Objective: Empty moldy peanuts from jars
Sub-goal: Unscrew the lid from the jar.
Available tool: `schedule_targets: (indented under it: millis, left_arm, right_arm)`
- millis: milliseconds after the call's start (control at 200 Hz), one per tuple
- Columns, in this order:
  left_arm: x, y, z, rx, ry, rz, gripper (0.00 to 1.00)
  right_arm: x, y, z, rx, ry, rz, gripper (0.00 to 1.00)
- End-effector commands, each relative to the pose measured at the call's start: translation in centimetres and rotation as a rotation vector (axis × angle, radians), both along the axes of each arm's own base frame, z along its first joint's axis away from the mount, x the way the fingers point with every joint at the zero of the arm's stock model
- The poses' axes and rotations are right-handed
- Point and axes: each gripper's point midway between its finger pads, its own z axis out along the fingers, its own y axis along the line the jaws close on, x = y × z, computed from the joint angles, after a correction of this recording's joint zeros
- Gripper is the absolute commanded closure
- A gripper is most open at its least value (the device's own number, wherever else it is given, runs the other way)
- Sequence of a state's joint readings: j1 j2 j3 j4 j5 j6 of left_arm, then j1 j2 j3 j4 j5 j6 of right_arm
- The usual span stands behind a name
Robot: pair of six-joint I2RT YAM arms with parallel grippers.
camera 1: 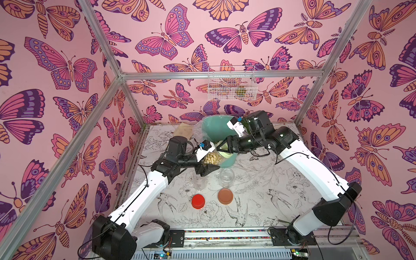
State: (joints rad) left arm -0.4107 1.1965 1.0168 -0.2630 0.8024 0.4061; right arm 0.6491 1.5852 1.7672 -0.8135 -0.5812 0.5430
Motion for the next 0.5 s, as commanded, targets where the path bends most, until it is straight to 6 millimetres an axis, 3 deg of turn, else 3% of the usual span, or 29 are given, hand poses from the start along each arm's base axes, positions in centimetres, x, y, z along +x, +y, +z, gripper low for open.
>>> schedule_targets:
  millis: [0, 345, 496]
  left_arm:
    - [0.0, -0.3, 2.2, -0.046, -0.069, -0.026, 1.0]
    - [-0.2, -0.5, 2.4, -0.055, -0.064, -0.041, 1.0]
    - [-0.2, -0.5, 2.4, -0.056, -0.061, -0.042, 1.0]
  right_arm:
    - [0.1, -0.4, 2.0, 0.095, -0.026, -0.004, 0.33]
    - [0.6, -2.2, 5.2, 0.256, -0.195, 0.023, 0.48]
    - [0.3, -2.5, 5.5, 0.26, -0.265, 0.071, 0.56]
